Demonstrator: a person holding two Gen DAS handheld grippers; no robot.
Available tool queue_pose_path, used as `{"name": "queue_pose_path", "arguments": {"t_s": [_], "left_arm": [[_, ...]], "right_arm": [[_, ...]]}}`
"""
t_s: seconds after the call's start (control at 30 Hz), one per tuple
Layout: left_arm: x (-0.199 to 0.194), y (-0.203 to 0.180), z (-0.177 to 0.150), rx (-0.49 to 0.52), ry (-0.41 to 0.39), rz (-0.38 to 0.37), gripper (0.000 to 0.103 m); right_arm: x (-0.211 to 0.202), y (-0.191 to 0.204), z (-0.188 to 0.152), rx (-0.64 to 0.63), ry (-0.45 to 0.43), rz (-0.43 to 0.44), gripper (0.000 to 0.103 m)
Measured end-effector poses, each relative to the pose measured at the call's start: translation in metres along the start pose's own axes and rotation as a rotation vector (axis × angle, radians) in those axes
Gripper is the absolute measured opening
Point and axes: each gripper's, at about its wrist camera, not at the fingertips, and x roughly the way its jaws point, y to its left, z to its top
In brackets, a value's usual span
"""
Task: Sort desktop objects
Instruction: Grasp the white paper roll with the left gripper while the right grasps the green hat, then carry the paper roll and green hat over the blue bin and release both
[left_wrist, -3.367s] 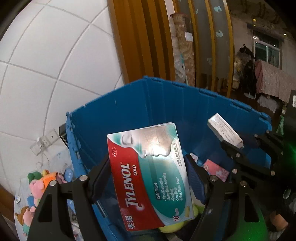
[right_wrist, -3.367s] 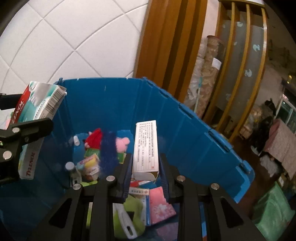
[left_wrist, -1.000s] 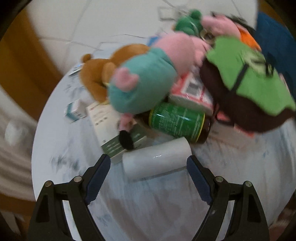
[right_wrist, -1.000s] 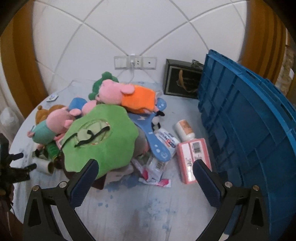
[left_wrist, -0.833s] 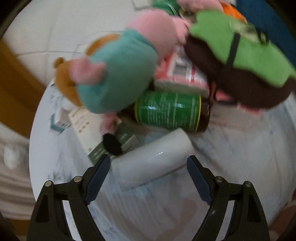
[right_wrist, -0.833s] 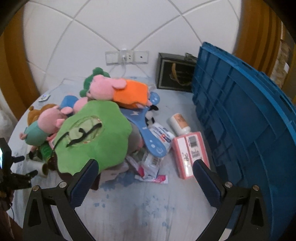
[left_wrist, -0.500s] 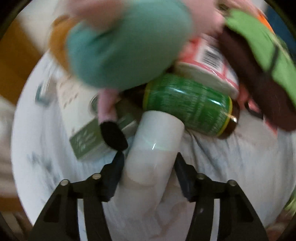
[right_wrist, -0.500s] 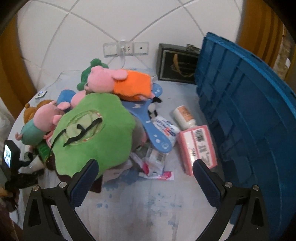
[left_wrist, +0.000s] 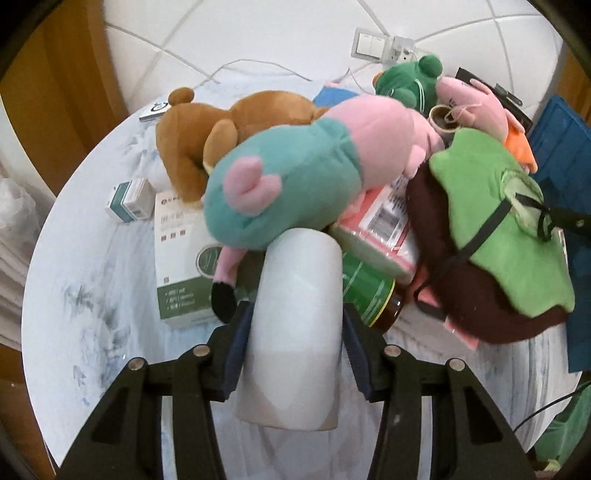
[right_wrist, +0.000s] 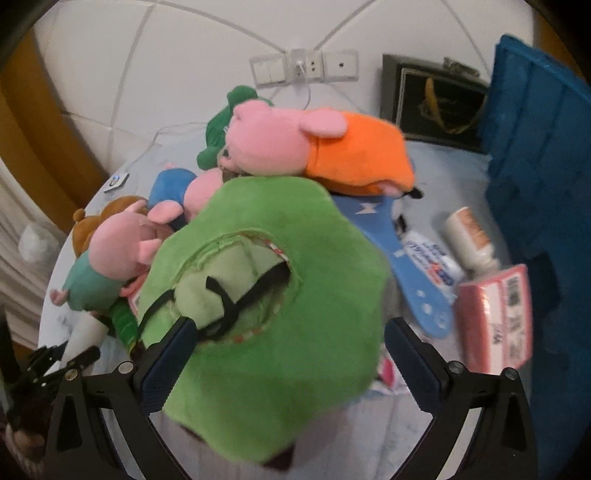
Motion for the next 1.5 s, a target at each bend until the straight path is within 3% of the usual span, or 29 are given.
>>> {"name": "queue_pose_path", "arguments": {"t_s": [0.17,0.23,0.27,0.33,0.43,0.53,0.8,1.03,1.5], "left_arm": [[-0.001,-0.001,0.006,0.009,-0.013,-0.012,0.046],[-0.003,0.001,0.004,0.009,-0.016,-0.011,0.046],[-0.005,0.001,0.006,0.010,-0.020,-0.015,0.046],[-0.013,-0.006,0.004,0.022,-0.039,-0.019,0.046],[-0.027,-0.016,0.004,0.046,-0.076,-0.021,0.046],[-0.041,-0.029,0.005,0.061,-0.106,-0.039,0.046],[-0.088,-0.079,0.006,0.120,-0.196,-0.064,0.046],[-0.133,-0.148,0.000,0.203,-0.272,-0.104,0.046],[-0.205,-0.309,-0.004,0.414,-0.421,-0.238,0.046]], "right_arm": [[0.028,0.001,0.002,-0.002,0.037,0.015,0.102],[0.031,0.002,0.001,-0.009,0.024,0.008,0.077],[0.029,0.002,0.001,-0.012,0.015,0.011,0.071],[0.022,0.006,0.002,-0.027,-0.009,0.012,0.037],[0.005,0.013,0.004,-0.070,-0.055,-0.014,0.023],[-0.011,0.018,0.000,-0.113,-0.080,-0.013,0.016],[-0.078,0.021,-0.015,-0.177,-0.217,0.018,0.015],[-0.152,0.000,-0.037,-0.192,-0.343,0.001,0.015],[-0.294,-0.110,-0.072,-0.078,-0.593,-0.152,0.015]]}}
